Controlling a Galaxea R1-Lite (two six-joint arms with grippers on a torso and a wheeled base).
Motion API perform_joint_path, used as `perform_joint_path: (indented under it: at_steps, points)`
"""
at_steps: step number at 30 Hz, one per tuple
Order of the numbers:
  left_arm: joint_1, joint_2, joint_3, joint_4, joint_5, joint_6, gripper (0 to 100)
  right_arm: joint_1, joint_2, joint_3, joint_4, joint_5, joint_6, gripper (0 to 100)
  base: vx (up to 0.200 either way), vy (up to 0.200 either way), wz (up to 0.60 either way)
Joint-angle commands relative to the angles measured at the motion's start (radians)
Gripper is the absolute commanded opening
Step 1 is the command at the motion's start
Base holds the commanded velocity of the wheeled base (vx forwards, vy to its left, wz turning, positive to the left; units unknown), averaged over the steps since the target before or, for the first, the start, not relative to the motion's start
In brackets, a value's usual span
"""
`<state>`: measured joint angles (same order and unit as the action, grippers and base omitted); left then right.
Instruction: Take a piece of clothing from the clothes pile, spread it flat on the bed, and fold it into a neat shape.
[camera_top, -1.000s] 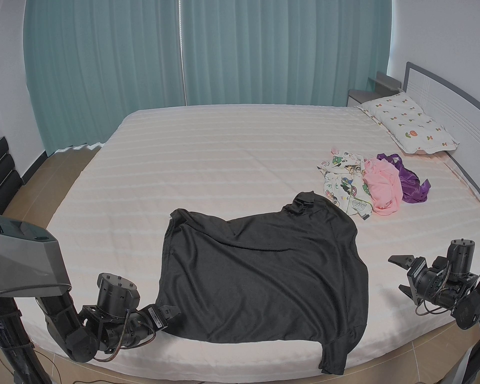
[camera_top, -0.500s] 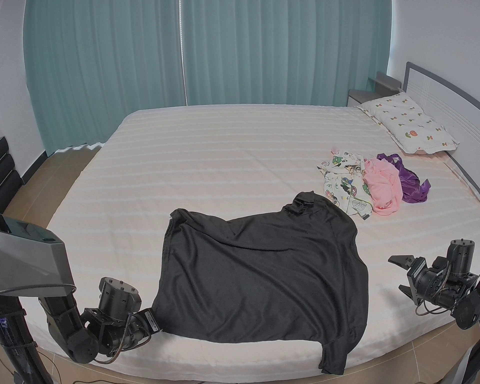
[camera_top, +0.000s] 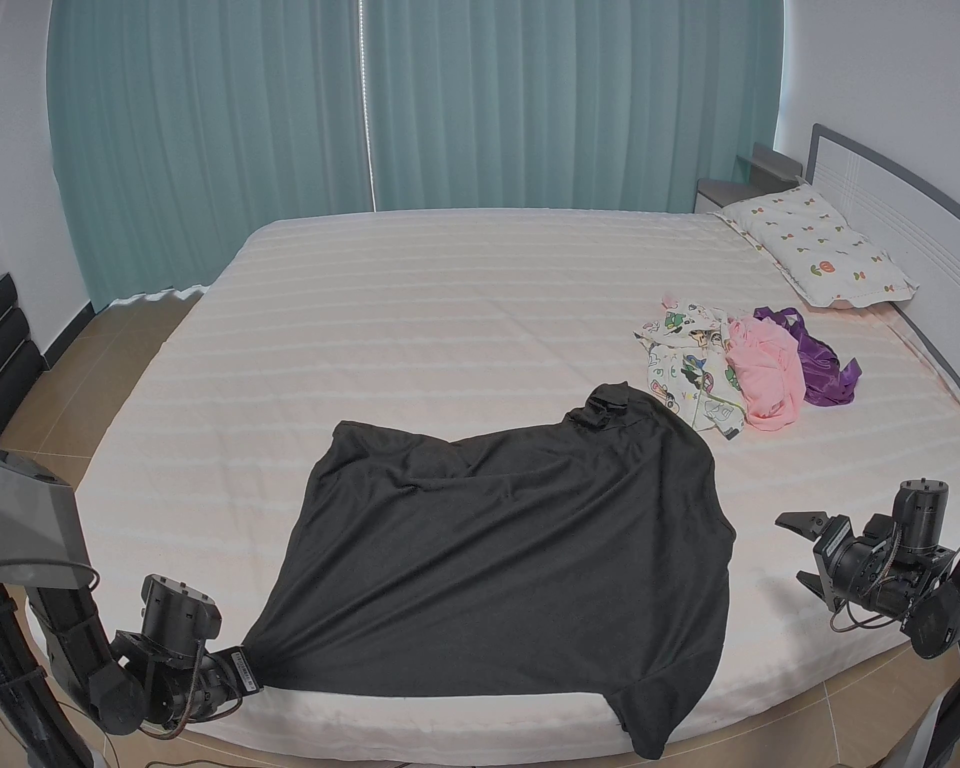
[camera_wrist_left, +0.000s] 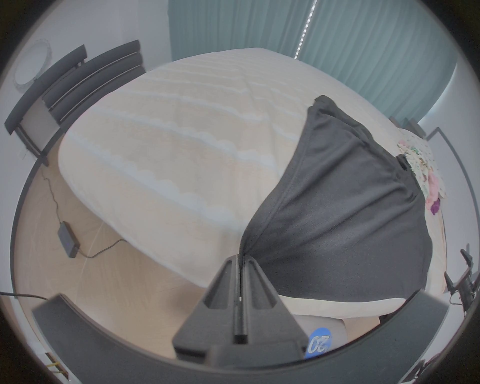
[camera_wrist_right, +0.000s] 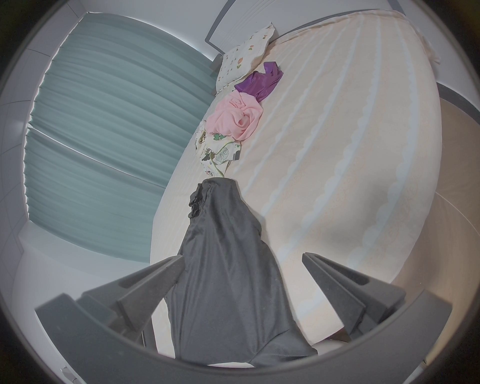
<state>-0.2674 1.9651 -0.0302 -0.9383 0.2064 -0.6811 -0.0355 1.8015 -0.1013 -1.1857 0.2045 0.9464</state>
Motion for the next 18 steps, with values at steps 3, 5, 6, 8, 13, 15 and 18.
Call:
perform_joint_path:
  at_steps: [3, 5, 6, 8, 13, 15, 18]
  points:
    - [0.059, -0.111, 0.03, 0.161, -0.019, 0.006, 0, 0.02, 0.016, 0.003, 0.0, -0.002, -0.003, 100, 0.0, 0.0, 0.0]
    - [0.066, -0.132, 0.03, 0.184, -0.042, 0.006, 0, 0.02, 0.018, 0.005, 0.0, -0.002, -0.001, 100, 0.0, 0.0, 0.0]
    - [0.073, -0.14, 0.03, 0.193, -0.048, 0.008, 0, 0.02, 0.018, 0.005, 0.0, -0.002, -0.001, 100, 0.0, 0.0, 0.0]
    - [0.091, -0.143, 0.03, 0.208, -0.051, 0.014, 0, 0.02, 0.018, 0.005, 0.0, -0.002, -0.001, 100, 0.0, 0.0, 0.0]
    - [0.117, -0.135, 0.03, 0.263, -0.09, 0.015, 0, 0.022, 0.019, 0.005, 0.0, -0.002, 0.0, 100, 0.0, 0.0, 0.0]
    - [0.122, -0.141, 0.03, 0.266, -0.116, 0.015, 100, 0.02, 0.019, 0.006, 0.0, -0.002, 0.002, 100, 0.0, 0.0, 0.0]
    - [0.125, -0.15, 0.03, 0.265, -0.137, 0.014, 100, 0.022, 0.019, 0.008, 0.0, 0.0, 0.002, 100, 0.0, 0.0, 0.0]
